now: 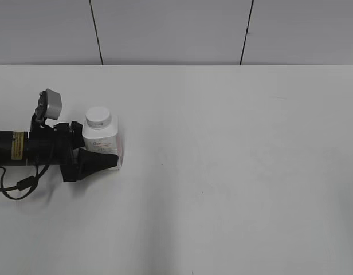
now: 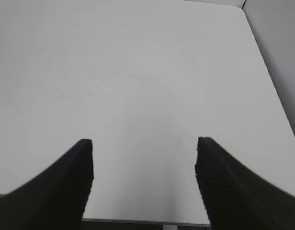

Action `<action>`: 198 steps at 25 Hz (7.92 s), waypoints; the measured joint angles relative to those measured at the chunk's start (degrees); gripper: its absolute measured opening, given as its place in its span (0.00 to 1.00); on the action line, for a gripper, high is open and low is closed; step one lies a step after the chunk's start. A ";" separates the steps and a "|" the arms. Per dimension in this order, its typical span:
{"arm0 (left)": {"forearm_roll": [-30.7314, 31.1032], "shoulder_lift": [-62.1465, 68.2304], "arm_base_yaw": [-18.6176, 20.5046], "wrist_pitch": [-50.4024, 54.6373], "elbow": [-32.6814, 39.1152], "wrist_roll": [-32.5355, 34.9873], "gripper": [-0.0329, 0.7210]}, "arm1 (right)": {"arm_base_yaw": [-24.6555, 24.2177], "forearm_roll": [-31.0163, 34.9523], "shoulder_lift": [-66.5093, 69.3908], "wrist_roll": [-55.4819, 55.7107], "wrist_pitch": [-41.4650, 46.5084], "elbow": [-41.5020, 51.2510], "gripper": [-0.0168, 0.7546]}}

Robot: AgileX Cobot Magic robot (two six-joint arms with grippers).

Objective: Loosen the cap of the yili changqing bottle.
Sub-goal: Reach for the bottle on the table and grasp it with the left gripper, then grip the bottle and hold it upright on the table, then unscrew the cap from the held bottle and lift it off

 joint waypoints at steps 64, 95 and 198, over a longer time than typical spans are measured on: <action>-9.81 5.45 -22.57 4.22 -11.45 0.00 0.61 | 0.00 0.00 0.00 0.00 0.00 0.00 0.71; -9.81 5.45 -22.57 4.17 -11.45 0.40 0.61 | 0.00 0.71 0.00 0.00 -0.06 -0.07 0.71; -9.63 5.52 -22.70 4.25 -11.49 0.46 0.61 | 29.82 12.60 117.46 32.24 0.61 -68.46 0.71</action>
